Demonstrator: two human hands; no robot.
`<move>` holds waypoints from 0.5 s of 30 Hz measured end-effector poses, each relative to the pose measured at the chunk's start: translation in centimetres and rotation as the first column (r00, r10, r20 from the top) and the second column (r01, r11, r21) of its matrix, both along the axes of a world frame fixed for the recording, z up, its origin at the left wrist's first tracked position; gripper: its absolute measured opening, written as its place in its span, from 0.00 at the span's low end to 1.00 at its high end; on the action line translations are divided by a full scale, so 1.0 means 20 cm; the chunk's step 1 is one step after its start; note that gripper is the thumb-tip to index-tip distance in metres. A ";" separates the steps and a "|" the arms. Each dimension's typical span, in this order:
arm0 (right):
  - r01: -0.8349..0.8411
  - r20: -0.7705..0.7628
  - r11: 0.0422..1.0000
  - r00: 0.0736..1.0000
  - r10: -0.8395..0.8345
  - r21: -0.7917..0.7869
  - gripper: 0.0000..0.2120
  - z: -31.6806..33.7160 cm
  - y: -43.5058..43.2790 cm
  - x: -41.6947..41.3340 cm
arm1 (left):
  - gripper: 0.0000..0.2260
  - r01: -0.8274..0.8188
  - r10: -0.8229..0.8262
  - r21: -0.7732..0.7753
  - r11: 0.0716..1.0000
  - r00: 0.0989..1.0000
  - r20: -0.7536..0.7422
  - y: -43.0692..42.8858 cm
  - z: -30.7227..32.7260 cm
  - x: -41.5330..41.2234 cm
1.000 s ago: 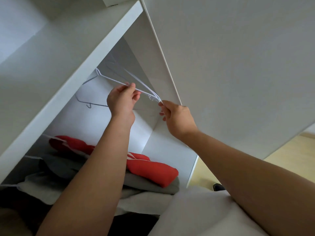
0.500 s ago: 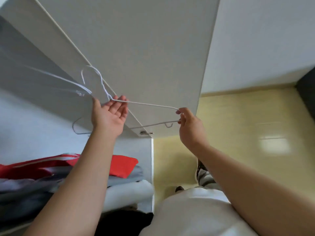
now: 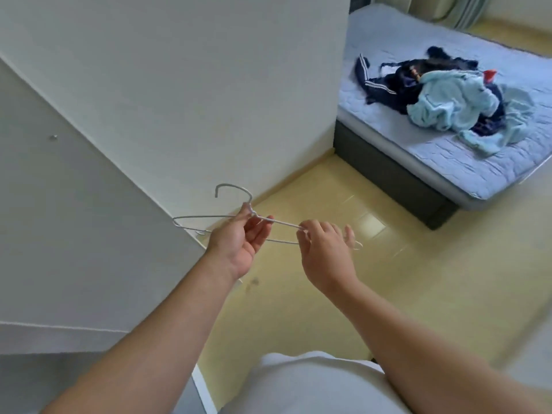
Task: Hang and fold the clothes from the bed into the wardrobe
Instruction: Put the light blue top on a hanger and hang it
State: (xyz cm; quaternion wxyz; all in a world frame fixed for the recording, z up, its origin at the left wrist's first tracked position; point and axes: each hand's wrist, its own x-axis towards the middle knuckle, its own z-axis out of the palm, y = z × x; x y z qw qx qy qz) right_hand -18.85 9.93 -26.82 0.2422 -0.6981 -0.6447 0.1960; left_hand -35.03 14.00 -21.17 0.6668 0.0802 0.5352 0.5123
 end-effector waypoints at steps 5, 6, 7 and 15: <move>0.104 -0.082 0.992 0.992 -0.099 0.069 0.08 0.01 0.16 0.71 | 0.11 0.188 -0.185 0.034 0.982 0.980 -0.076 0.31 0.02 0.71; 0.136 -0.077 0.989 0.988 -0.131 0.056 0.08 0.01 0.19 0.86 | 0.11 0.184 -0.181 0.028 0.983 0.980 -0.077 0.38 0.02 0.84; 0.168 -0.066 0.985 0.984 -0.165 0.037 0.08 0.01 0.22 1.00 | 0.10 0.174 -0.172 0.013 0.985 0.982 -0.074 0.45 0.02 0.97; 0.384 -0.155 0.922 0.909 -0.386 -0.042 0.10 0.05 0.49 1.87 | 0.05 0.365 -0.367 -0.039 0.930 0.919 -0.144 0.92 -0.05 1.96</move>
